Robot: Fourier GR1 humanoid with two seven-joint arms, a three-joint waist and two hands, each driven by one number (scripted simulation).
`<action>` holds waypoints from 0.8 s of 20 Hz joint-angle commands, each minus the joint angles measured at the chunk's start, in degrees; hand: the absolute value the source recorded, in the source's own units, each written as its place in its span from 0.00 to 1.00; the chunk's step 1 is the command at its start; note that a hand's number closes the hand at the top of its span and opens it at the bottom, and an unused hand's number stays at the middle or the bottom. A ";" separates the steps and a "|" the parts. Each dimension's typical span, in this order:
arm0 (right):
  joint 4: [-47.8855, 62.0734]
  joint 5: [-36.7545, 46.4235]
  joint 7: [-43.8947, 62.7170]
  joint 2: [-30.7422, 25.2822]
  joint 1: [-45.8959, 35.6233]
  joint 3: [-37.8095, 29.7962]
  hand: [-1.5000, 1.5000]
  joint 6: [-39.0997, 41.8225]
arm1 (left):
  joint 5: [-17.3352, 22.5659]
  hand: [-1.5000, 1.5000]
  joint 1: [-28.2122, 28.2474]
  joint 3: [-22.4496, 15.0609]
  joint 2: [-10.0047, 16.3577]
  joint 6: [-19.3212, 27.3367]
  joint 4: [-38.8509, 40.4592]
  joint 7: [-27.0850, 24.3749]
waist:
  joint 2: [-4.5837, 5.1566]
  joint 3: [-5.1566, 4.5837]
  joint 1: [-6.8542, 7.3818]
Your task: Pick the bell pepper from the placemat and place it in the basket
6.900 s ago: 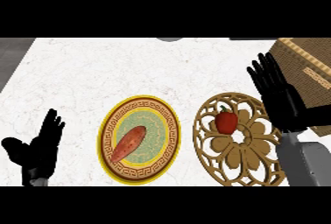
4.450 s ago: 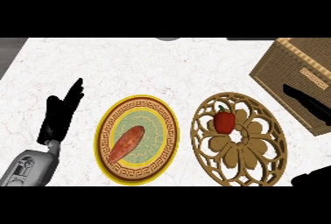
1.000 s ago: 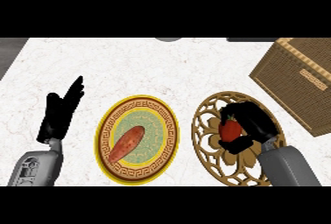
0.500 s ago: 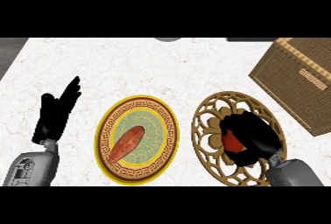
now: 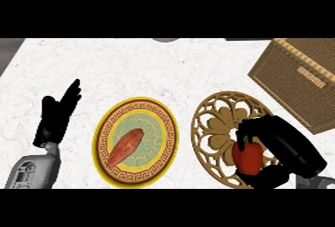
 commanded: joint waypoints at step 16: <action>-12.90 -48.56 56.47 -6.78 -37.53 -29.52 1.00 13.70 | 0.34 0.50 -1.37 -0.50 -0.53 -1.14 0.28 1.02 | 0.04 -0.03 1.20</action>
